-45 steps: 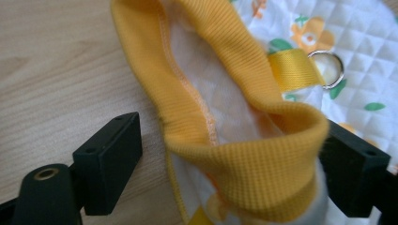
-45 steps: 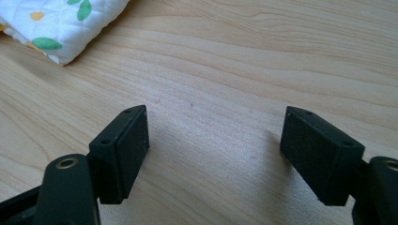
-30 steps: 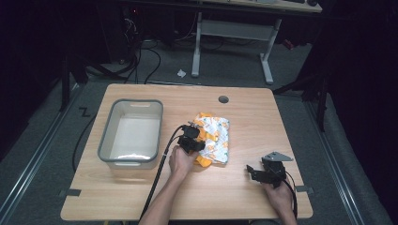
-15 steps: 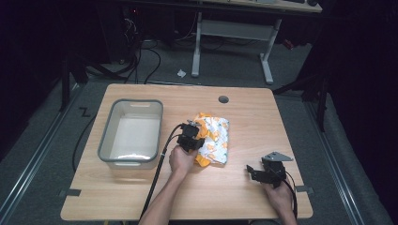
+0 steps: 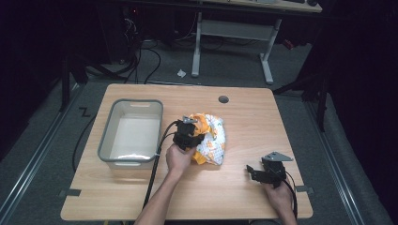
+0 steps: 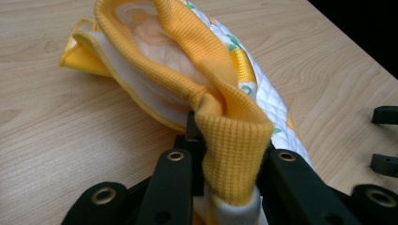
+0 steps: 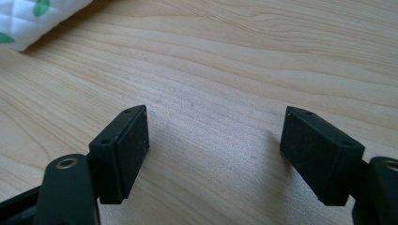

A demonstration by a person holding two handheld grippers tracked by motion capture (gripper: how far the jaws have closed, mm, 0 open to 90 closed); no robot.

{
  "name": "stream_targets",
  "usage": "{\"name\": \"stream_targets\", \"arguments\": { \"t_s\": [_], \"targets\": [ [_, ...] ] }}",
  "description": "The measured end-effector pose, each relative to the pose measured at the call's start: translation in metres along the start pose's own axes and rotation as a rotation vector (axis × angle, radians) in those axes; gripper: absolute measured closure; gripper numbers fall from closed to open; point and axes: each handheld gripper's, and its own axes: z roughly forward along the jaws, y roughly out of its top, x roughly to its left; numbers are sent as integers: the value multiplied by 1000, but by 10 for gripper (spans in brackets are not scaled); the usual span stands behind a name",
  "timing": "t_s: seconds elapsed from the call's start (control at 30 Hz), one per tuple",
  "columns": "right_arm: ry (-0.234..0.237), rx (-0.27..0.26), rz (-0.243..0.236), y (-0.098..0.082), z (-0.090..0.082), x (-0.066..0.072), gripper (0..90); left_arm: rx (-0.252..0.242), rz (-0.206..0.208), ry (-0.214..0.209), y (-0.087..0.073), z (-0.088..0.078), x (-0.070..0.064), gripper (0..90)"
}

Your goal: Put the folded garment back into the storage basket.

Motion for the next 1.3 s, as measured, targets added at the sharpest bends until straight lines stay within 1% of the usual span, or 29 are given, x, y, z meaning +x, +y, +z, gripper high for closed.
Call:
{"name": "stream_targets", "arguments": {
  "t_s": [0.07,0.17,0.2,0.23,0.27,0.3,0.4,0.43,0.47,0.53,0.57,0.67,0.73,0.77,1.0,1.1,1.17,1.2,1.3],
  "targets": [
    [0,0,1,0,0,0,244,-8,-4,-12,1,-4,-1,776],
    [0,0,0,0,0,0,244,-25,4,-28,2,-12,-4,776],
    [0,0,0,0,0,0,244,-25,4,-28,2,-12,-4,776],
    [0,0,0,0,0,0,244,-33,7,-34,3,-16,-5,776],
    [0,0,0,0,0,0,244,-33,7,-34,3,-16,-5,776],
    [0,0,0,0,0,0,244,-42,11,-33,3,-21,-5,776],
    [0,0,0,0,0,0,244,-51,14,-33,4,-26,-5,776],
    [0,0,0,0,0,0,244,-53,15,-35,4,-28,-5,776],
    [0,0,0,0,0,0,244,-62,17,-43,4,-33,-5,776],
    [0,0,0,0,0,0,244,-66,19,-44,4,-35,-5,776],
    [0,0,0,0,0,0,244,-75,30,-40,4,-40,-6,776],
    [0,0,0,0,0,0,244,-82,43,-37,5,-47,-7,776],
    [0,0,0,0,0,0,243,-82,48,-37,6,-48,-7,776],
    [0,0,0,0,0,0,244,-88,55,-34,7,-53,-7,776],
    [0,0,0,0,0,0,244,-113,56,-35,10,-67,-7,775],
    [0,0,0,0,0,0,243,-122,38,-44,11,-74,-3,775],
    [1,1,-1,0,0,0,243,-126,39,-42,11,-75,-2,775],
    [1,1,-1,0,0,0,243,-133,30,-44,11,-79,0,775],
    [1,1,-1,0,0,0,243,-140,25,-48,11,-83,2,775]
  ]
}}
